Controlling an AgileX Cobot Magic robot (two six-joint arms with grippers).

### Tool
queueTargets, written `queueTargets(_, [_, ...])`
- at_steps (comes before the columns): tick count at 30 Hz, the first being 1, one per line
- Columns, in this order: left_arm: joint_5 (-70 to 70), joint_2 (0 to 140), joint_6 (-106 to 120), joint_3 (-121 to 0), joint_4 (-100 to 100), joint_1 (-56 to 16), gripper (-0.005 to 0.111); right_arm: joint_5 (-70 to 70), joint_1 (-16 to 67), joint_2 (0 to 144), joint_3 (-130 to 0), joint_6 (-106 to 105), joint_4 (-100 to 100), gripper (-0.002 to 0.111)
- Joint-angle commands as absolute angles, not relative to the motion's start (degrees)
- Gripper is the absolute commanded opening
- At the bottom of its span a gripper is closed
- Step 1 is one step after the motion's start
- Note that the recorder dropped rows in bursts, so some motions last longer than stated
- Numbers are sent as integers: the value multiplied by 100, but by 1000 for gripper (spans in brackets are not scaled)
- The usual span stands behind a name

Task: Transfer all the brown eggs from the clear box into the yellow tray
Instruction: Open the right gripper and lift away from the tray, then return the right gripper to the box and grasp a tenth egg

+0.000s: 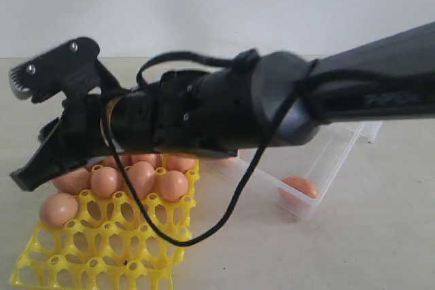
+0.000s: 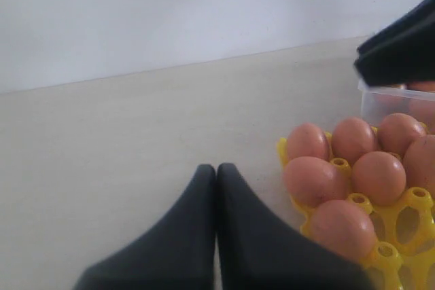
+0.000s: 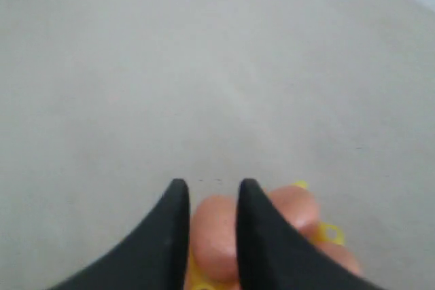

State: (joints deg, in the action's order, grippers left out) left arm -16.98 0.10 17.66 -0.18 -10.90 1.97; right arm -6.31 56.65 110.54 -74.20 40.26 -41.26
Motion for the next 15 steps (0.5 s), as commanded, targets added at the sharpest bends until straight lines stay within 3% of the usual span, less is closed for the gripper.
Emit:
queueTargets(1, [-1651, 0, 1793, 0, -1086, 144, -4, 1305, 5651, 10134, -7439, 2646, -4251, 0])
queueTargets(5, [-1651, 0, 1793, 0, -1086, 144, -4, 3638, 5482, 9882, -7439, 2766, -5096, 0])
queueTargets(8, [-1651, 0, 1793, 0, -1086, 144, -4, 3780, 4696, 9882, -7487, 3319, -4569, 0])
queueTargets(11, [-1651, 0, 1793, 0, -1086, 144, -4, 3502, 3879, 9917, -7705, 2740, -3016, 0])
queueTargets(15, [-1651, 0, 1793, 0, -1086, 144, -4, 4179, 2881, 10190, -8229, 236, 104, 0])
